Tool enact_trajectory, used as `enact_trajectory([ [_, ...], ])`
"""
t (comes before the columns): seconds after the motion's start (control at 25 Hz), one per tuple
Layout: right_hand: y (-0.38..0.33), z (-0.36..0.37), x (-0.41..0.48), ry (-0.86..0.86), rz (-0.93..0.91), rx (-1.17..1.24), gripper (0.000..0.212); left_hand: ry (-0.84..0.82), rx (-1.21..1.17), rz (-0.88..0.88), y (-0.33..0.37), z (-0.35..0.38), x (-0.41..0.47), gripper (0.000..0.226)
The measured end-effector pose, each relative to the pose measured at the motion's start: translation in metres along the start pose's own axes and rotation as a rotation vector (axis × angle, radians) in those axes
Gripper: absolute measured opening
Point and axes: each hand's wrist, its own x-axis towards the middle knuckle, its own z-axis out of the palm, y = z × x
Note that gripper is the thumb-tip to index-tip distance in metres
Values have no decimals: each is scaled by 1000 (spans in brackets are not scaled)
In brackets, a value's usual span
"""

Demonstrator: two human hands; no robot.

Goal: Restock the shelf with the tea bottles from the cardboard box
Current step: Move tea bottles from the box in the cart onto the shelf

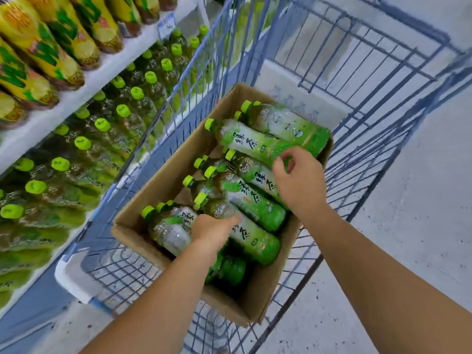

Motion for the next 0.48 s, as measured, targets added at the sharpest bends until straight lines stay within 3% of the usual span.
enact_trajectory([
  [0.12,-7,1,36,-9,-184,-209,33,41,-98,-38,0,3,-2,78],
  [0.2,-17,9,62,-134,-302,-502,41,59,-234,14,-7,5,0,49],
  [0.28,-34,17,89,-283,-320,-654,49,62,-314,115,-11,3,0,36],
  [0.4,-51,22,109,-521,-235,-583,64,39,-390,195,-12,-2,5,42],
  [0.48,-46,24,103,-573,-159,-473,69,25,-421,206,-10,-6,3,44],
])
